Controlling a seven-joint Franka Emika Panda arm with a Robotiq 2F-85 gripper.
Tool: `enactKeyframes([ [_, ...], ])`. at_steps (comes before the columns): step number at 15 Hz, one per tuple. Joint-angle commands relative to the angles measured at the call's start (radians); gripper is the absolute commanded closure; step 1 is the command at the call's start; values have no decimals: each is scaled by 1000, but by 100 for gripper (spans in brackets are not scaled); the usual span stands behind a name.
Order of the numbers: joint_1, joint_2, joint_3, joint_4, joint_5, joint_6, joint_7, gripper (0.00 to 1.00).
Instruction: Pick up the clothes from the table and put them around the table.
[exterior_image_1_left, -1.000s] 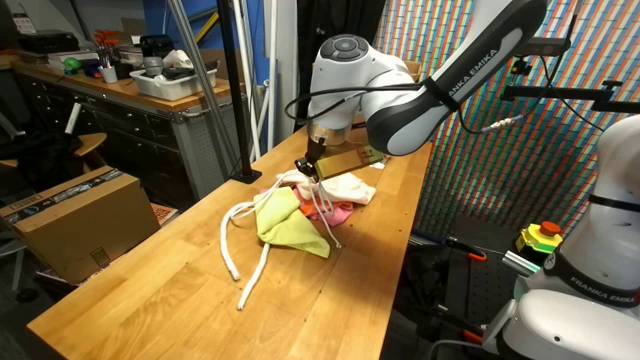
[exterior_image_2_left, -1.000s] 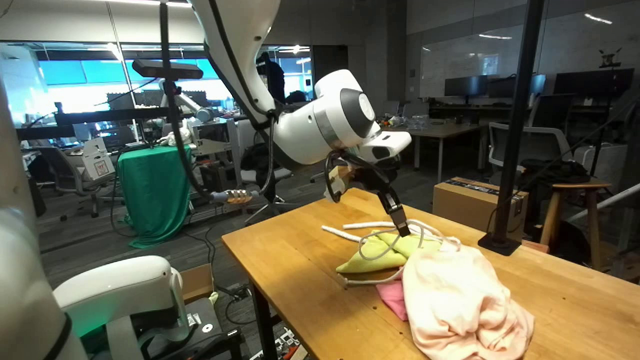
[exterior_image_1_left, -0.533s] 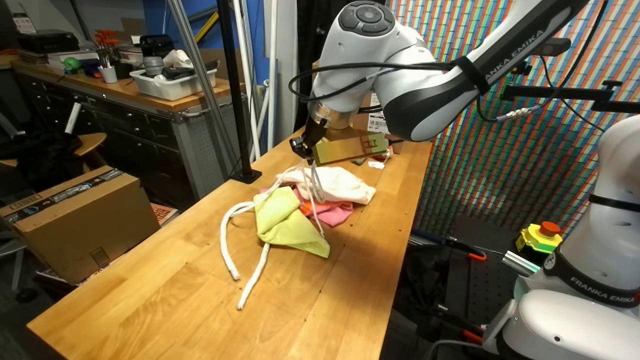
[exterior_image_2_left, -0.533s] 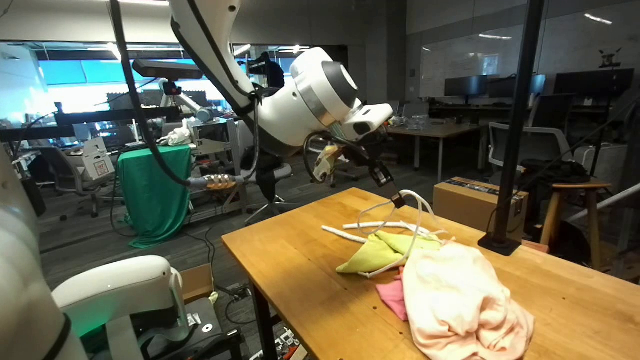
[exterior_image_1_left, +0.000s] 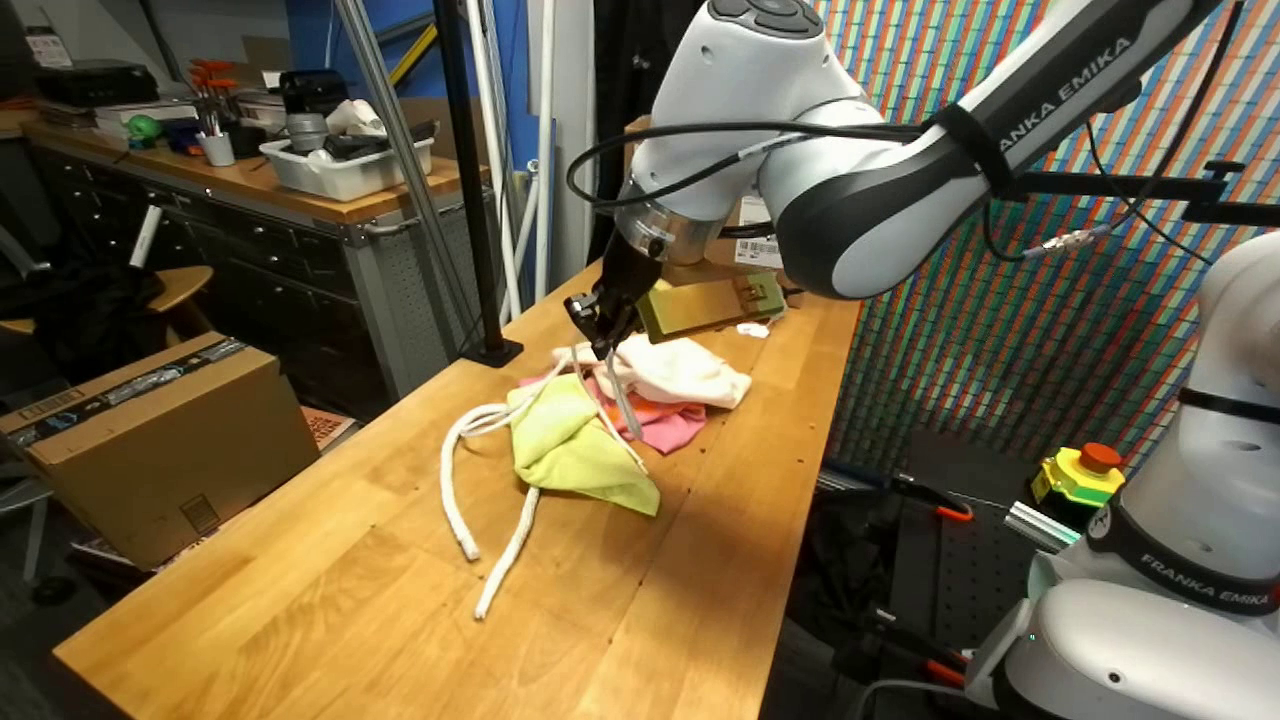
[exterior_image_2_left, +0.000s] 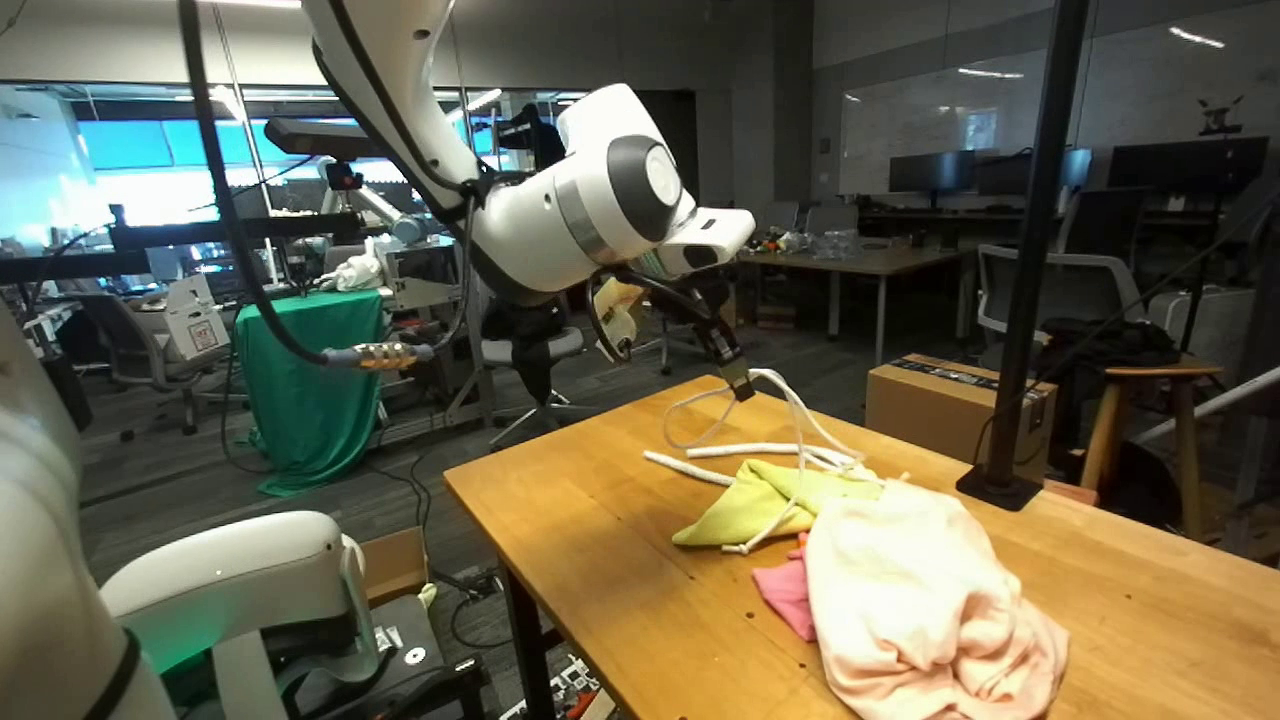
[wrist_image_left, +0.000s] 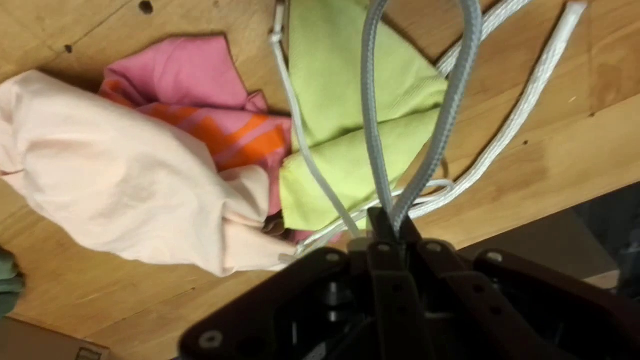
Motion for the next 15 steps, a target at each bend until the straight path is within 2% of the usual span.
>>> enactKeyframes([
  [1,-8,40,65,-23,240,79,-269,99],
  [7,18,118,192,43,686,-42,-720,99],
  [8,-36,118,258,59,743,-82,-793,99],
  [10,-69,121,289,101,840,-184,-938,99],
  [11,-83,121,292,120,880,-235,-1007,99],
  [12,-56,114,239,131,915,-286,-1078,99],
  [13,-68,110,229,143,938,-335,-1135,99],
  [15,-75,112,201,162,933,-404,-1186,99],
])
